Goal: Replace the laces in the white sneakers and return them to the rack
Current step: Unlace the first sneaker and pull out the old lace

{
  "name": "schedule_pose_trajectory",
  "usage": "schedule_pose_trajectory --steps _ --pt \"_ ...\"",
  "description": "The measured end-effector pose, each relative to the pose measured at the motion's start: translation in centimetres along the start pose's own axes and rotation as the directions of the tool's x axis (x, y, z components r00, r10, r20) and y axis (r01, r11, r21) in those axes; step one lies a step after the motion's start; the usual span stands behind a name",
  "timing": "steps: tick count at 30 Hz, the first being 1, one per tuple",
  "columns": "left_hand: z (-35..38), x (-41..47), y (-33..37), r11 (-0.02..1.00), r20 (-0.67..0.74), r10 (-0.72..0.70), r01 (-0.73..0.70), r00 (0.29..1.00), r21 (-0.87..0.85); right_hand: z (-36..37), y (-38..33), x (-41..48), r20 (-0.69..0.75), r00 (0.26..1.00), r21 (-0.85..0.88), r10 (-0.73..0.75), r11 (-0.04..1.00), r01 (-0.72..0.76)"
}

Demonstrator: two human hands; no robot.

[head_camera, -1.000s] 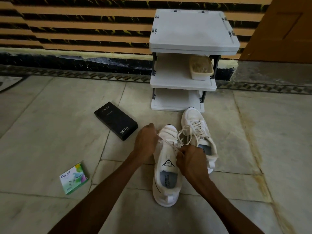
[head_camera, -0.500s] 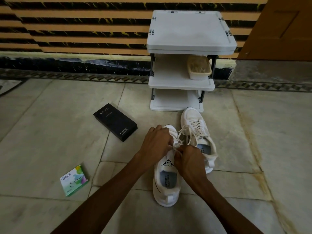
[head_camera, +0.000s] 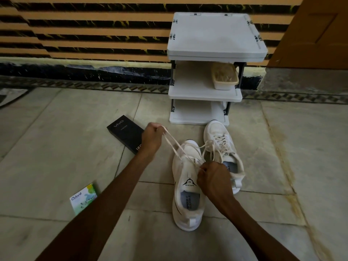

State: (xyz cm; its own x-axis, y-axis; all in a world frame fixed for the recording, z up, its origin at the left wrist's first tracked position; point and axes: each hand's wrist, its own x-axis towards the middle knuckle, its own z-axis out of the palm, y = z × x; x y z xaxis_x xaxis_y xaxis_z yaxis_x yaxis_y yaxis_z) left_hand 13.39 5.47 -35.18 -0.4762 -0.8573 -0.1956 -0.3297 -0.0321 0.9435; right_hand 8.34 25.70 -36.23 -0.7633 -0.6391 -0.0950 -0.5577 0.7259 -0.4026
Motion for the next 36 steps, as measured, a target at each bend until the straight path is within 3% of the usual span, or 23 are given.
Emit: schedule_pose_trajectory --steps 1,2,3,5,6,8,11,14,17,19,22,24,25,26,27,28,29,30,31,32,33,34,36 --pt "0.5 -0.9 0.2 0.952 0.096 -0.139 0.160 0.986 -0.260 0.0 0.0 0.0 0.001 1.000 -0.001 -0.001 1.000 0.001" --pt "0.9 -1.7 0.3 0.876 0.194 -0.201 0.264 0.960 -0.404 0.0 0.0 -0.1 0.009 1.000 0.002 0.000 1.000 0.000" --pt "1.2 -2.4 0.5 0.861 0.260 -0.207 0.301 0.943 -0.411 -0.1 -0.1 -0.1 0.018 1.000 0.009 0.000 1.000 0.000" --pt "1.5 -3.0 0.5 0.985 0.315 -0.147 0.168 0.938 -0.041 -0.3 0.0 -0.1 0.013 1.000 0.037 0.000 0.999 0.000" --pt "1.7 -3.4 0.3 0.978 0.350 -0.079 0.005 0.933 0.206 -0.4 0.1 -0.1 0.002 1.000 0.048 -0.002 0.999 0.002" --pt "2.3 -4.2 -0.6 0.837 0.487 0.061 -0.310 0.871 0.451 -0.4 0.2 -0.1 0.009 1.000 0.043 -0.012 0.999 0.011" --pt "2.9 -4.8 -2.0 0.630 0.565 0.173 -0.532 0.807 0.566 -0.3 0.2 -0.2 0.030 1.000 0.058 0.004 0.998 -0.005" --pt "3.3 -4.7 -1.9 0.527 0.550 0.278 -0.604 0.787 0.598 -0.2 -0.1 -0.2 0.024 0.999 0.059 0.025 0.998 -0.026" --pt "4.2 -5.3 -1.1 0.489 0.426 0.392 -0.577 0.815 0.655 -0.2 -0.2 -0.3 0.018 0.999 0.069 0.044 0.997 -0.045" --pt "4.0 -4.8 -1.1 0.526 0.282 0.478 -0.528 0.832 0.666 -0.2 -0.1 -0.3 0.010 0.999 0.065 0.048 0.997 -0.048" --pt "3.0 -2.9 -1.0 0.795 -0.037 0.444 -0.374 0.895 0.476 -0.3 0.1 -0.5 0.032 0.998 0.056 0.063 0.996 -0.065" --pt "2.7 -1.8 -0.8 0.973 -0.227 0.188 -0.149 0.956 0.177 -0.5 0.0 -0.5 0.036 0.996 0.046 0.084 0.995 -0.085" --pt "2.7 -1.6 -0.6 0.997 -0.250 0.006 -0.026 0.968 -0.075 -0.5 -0.1 -0.4 0.038 0.995 0.036 0.089 0.995 -0.090" --pt "2.8 -1.6 -0.3 0.934 -0.194 -0.169 0.094 0.966 -0.344 -0.5 -0.2 -0.4 0.039 0.995 0.027 0.091 0.995 -0.092" --pt "2.9 -1.8 0.0 0.822 -0.075 -0.279 0.198 0.957 -0.533 -0.6 -0.3 -0.4 0.039 0.995 0.025 0.094 0.995 -0.095" --pt "2.9 -2.0 0.3 0.758 0.026 -0.307 0.261 0.951 -0.598 -0.6 -0.3 -0.4 0.037 0.994 0.029 0.098 0.995 -0.100" --pt "2.8 -2.2 0.6 0.789 0.080 -0.277 0.274 0.958 -0.549 -0.7 -0.4 -0.4 0.034 0.994 0.035 0.102 0.994 -0.103" --pt "2.7 -2.3 0.8 0.890 0.092 -0.194 0.215 0.977 -0.402 -0.6 -0.4 -0.5 0.031 0.994 0.037 0.107 0.993 -0.108" --pt "2.6 -2.4 0.9 0.982 0.099 -0.056 0.072 0.994 -0.175 -0.6 -0.4 -0.5 0.032 0.993 0.038 0.111 0.993 -0.112" --pt "2.4 -2.5 1.1 0.988 0.149 0.114 -0.127 0.982 0.083 -0.6 -0.4 -0.4 0.034 0.993 0.040 0.115 0.992 -0.116" --pt "2.2 -2.7 1.3 0.893 0.286 0.235 -0.322 0.929 0.314 -0.6 -0.4 -0.4 0.034 0.992 0.040 0.121 0.992 -0.122" --pt "2.1 -3.0 1.1 0.743 0.467 0.238 -0.469 0.852 0.478 -0.5 -0.4 -0.5 0.038 0.991 0.038 0.130 0.991 -0.131" --pt "2.0 -4.0 0.4 0.463 0.675 0.103 -0.636 0.730 0.617 -0.6 -0.6 -0.4 0.039 0.987 0.016 0.154 0.988 -0.155"
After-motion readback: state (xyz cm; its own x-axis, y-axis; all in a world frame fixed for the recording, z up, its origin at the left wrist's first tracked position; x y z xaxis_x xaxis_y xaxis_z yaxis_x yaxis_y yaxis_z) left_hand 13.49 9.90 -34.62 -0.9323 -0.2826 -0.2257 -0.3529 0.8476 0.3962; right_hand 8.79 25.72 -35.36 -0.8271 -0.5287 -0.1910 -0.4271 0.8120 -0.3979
